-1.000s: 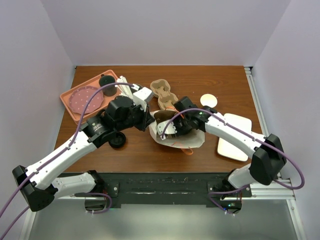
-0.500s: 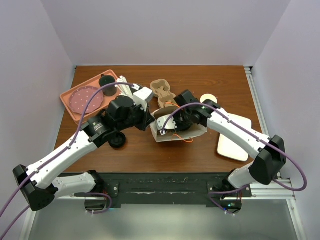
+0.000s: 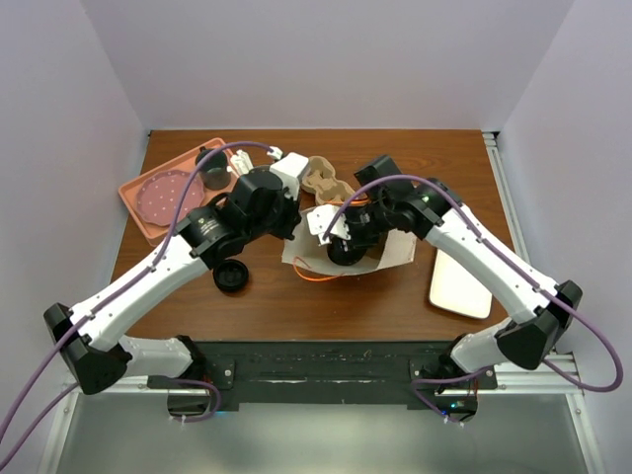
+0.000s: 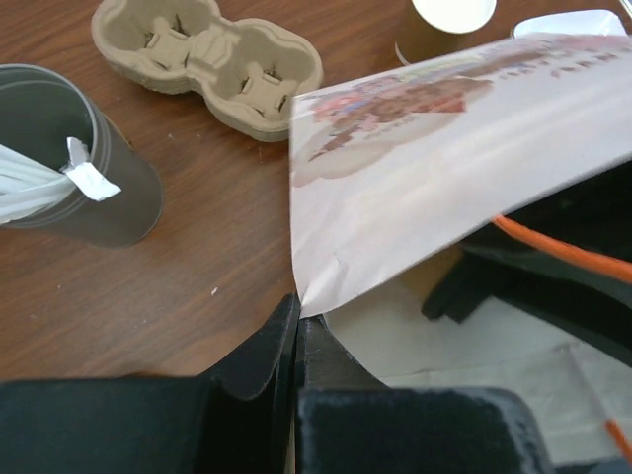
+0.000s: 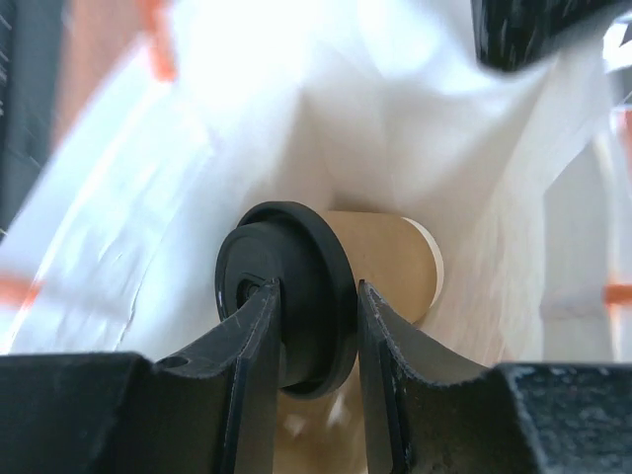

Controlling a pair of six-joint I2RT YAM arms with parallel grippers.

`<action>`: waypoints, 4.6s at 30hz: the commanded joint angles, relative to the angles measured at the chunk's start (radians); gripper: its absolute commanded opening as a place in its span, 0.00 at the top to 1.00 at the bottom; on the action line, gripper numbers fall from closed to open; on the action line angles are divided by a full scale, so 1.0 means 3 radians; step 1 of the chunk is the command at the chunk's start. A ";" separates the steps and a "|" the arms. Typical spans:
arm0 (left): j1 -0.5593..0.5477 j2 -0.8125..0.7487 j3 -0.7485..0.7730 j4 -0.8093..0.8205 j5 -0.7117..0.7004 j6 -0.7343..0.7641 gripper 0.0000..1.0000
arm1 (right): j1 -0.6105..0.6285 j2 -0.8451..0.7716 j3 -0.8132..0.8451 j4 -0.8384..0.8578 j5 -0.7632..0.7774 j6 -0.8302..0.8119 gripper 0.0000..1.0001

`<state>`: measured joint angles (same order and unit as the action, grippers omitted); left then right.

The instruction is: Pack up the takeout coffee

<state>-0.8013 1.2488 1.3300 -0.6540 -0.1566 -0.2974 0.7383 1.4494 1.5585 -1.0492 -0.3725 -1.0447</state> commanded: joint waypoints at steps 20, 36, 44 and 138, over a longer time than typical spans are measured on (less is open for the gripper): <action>0.0089 0.0567 0.1191 -0.1532 -0.0695 -0.0318 1.00 | -0.0012 -0.1205 -0.0629 0.2376 -0.0891 0.2478 0.89; 0.0324 0.0378 0.0966 -0.1685 -0.0588 -0.0267 1.00 | -0.0012 -0.1032 0.0009 0.3457 0.0339 0.4325 0.92; 0.0365 0.0332 0.1002 -0.1721 -0.0552 -0.0272 1.00 | -0.0012 -0.0700 0.0582 0.2941 0.1133 0.4709 0.91; 0.0370 0.0307 0.1237 -0.1711 -0.0133 -0.0328 1.00 | -0.0170 -0.0536 -0.1703 0.0547 0.2386 0.5451 0.16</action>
<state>-0.6960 1.3708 1.6588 -1.1946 -0.2195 -0.3824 0.6811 1.2732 1.0534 -0.9161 0.2859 0.5865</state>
